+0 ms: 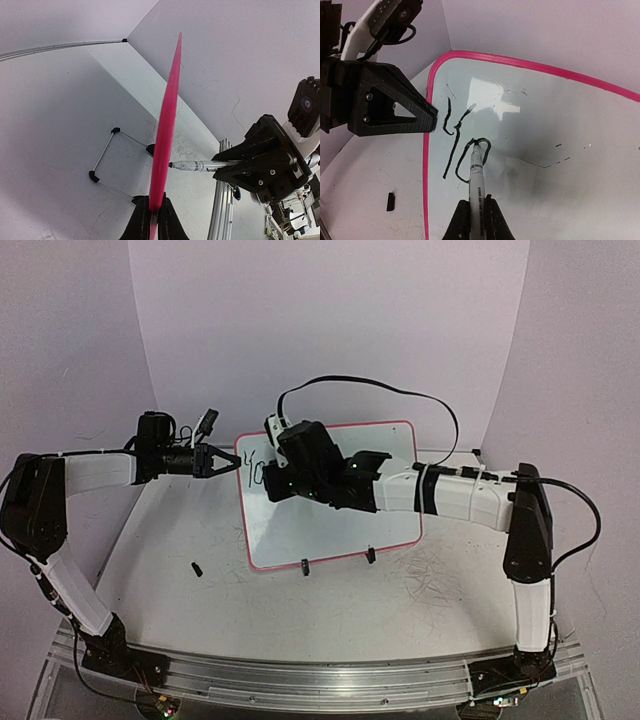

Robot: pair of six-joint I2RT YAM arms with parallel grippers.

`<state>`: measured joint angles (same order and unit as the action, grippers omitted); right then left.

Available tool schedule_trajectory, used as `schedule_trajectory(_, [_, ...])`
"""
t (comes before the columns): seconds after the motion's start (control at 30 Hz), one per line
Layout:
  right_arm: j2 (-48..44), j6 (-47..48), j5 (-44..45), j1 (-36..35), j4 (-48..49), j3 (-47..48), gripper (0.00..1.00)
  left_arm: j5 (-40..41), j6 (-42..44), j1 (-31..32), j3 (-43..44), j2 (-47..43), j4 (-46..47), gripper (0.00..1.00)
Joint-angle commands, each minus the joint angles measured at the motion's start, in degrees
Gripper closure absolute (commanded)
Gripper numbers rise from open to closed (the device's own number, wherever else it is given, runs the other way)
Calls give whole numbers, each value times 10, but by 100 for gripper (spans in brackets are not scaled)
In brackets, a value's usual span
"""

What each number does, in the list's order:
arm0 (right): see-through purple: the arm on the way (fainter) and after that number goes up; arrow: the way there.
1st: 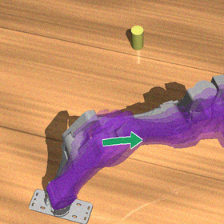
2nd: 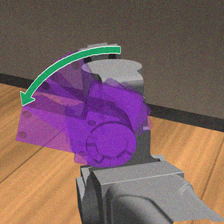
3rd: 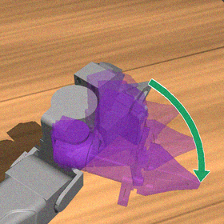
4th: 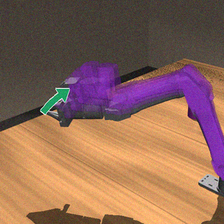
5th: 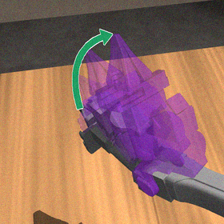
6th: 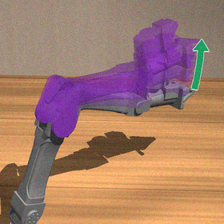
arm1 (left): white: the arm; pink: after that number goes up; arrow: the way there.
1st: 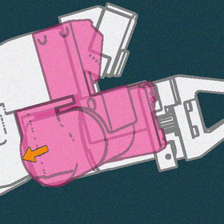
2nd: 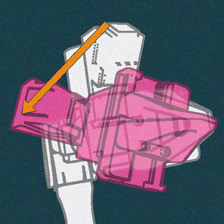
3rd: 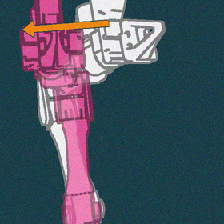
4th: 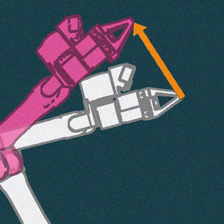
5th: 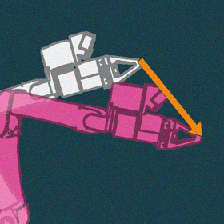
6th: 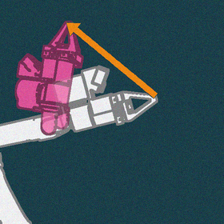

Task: Write a sentence on the whiteboard

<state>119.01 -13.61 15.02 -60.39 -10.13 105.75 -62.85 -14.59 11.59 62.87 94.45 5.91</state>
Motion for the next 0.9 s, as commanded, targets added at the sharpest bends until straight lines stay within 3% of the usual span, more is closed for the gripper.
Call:
schedule_trajectory(0.0, [12,-1,-6,1,-9,28,100,-32,-10,1,7,-25,16,100])
schedule_trajectory(0.1, [-23,3,-23,2,1,17,100,-31,-10,1,5,-25,16,100])
schedule_trajectory(0.27, [-83,-14,-30,17,56,-85,100,-30,-10,1,6,-27,17,100])
schedule_trajectory(0.87, [-52,7,-16,17,58,-49,100,-31,-10,1,5,-27,17,100])
